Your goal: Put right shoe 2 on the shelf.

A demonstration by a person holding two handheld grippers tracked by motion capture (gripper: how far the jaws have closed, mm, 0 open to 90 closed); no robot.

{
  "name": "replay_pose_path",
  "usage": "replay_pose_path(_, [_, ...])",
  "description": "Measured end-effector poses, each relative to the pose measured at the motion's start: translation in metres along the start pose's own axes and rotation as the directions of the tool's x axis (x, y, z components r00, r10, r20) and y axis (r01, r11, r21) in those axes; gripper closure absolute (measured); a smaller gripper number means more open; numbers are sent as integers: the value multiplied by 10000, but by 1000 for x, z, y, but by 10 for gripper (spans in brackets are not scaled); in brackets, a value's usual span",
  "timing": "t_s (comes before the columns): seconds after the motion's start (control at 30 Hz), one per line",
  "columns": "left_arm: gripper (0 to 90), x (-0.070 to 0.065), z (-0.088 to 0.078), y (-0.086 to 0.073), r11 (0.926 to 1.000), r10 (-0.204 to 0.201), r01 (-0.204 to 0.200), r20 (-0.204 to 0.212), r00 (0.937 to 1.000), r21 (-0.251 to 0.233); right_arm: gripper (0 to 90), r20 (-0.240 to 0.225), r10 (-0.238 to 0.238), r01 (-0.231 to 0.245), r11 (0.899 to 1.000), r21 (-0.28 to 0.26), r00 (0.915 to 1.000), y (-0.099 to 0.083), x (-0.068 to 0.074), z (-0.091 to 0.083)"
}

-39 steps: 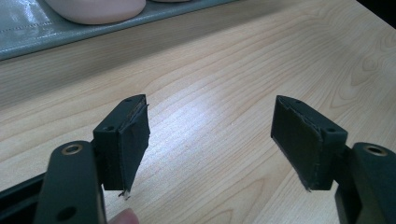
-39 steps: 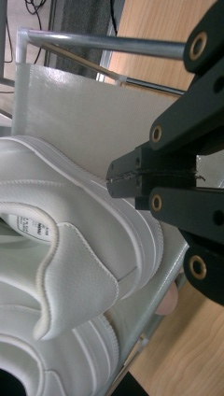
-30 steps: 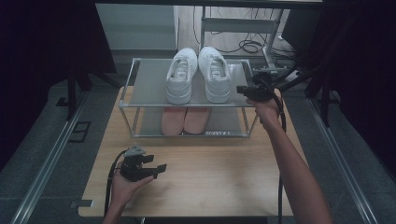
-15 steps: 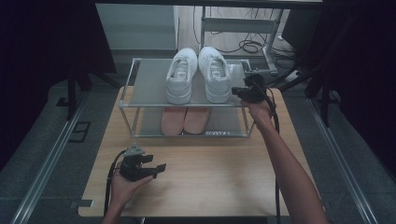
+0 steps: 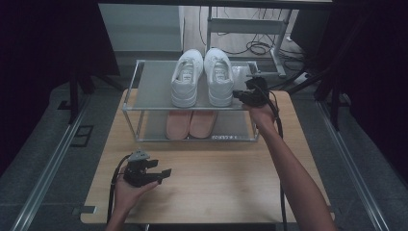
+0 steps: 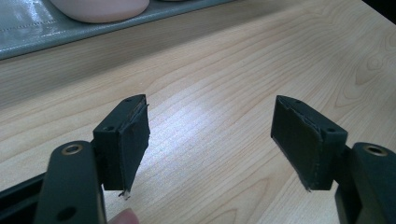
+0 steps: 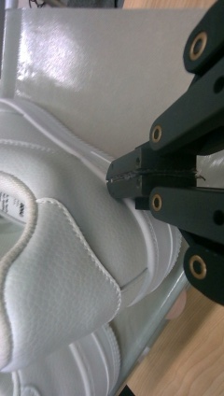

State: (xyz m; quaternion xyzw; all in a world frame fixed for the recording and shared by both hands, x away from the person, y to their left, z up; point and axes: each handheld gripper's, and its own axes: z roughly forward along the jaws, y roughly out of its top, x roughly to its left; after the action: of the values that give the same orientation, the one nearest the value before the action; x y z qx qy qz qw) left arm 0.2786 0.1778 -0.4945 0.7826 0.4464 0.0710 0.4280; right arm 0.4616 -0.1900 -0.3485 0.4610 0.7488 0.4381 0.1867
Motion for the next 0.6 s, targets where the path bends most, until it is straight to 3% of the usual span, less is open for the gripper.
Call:
replay_pose_path(0.33, [285, 1, -2, 0, 10000, -47, 47, 14, 10000, -76, 900, -702, 64, -70, 9999, -80, 9975, 4, 20, 9])
replay_pose_path(0.6, [285, 2, -1, 0, 10000, -28, 28, 11, 10000, -52, 900, -805, 77, -84, 9999, -80, 9967, 5, 26, 14])
